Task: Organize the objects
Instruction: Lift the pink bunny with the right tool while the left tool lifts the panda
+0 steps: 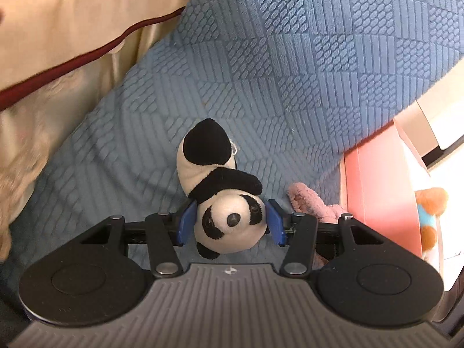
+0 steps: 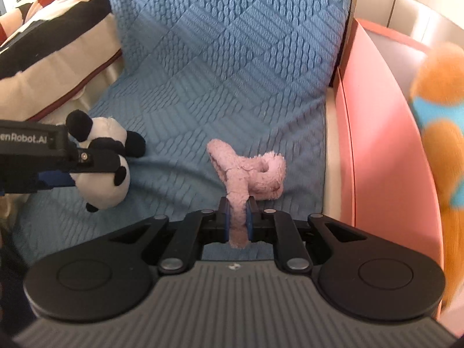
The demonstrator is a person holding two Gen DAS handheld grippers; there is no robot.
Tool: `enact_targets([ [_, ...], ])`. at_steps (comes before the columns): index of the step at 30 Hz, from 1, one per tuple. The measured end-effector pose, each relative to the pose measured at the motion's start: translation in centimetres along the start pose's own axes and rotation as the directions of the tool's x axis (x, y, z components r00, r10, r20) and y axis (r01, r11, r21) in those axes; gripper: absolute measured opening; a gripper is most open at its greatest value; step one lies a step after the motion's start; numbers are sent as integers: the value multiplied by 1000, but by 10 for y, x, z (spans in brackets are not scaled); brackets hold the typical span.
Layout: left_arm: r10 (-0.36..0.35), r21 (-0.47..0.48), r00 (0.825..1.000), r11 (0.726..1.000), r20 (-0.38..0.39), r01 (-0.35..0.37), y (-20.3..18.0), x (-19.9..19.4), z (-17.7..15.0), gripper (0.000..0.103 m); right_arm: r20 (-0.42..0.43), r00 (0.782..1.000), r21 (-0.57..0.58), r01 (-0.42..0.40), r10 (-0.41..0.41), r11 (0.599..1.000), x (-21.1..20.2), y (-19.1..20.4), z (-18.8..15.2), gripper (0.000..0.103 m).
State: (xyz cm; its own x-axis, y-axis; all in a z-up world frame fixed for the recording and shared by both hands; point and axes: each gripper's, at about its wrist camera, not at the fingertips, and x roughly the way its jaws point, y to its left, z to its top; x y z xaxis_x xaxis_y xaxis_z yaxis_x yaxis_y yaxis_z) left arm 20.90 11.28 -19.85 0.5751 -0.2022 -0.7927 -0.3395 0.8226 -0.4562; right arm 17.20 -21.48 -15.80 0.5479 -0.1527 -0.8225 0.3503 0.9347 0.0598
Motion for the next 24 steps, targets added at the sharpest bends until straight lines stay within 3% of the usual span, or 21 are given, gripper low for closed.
enact_targets([
  [8, 18, -2, 999, 1000, -44, -18, 6, -8, -13, 60, -52, 997, 36, -55, 57, 998, -5, 11, -31, 18],
  [10, 8, -5, 999, 1000, -43, -8, 6, -6, -10, 66, -44, 998, 21, -47, 48, 999, -7, 14, -31, 24],
  [12, -3, -26, 999, 1000, -38, 2, 9, -5, -8, 71, -26, 999, 14, -44, 45, 999, -8, 15, -30, 48],
  [14, -9, -46, 999, 999, -40, 7, 11, -3, -6, 72, 2, 999, 10, -39, 39, 999, -10, 13, -28, 62],
  [19, -7, -67, 999, 998, -42, 4, 12, 2, -2, 72, 35, 999, -6, 11, -10, 1000, -5, 11, -19, 64],
  [24, 16, -75, 998, 997, -54, -20, 14, 8, -1, 72, -2, 1000, 23, 31, -31, 999, 16, 6, -14, 64],
])
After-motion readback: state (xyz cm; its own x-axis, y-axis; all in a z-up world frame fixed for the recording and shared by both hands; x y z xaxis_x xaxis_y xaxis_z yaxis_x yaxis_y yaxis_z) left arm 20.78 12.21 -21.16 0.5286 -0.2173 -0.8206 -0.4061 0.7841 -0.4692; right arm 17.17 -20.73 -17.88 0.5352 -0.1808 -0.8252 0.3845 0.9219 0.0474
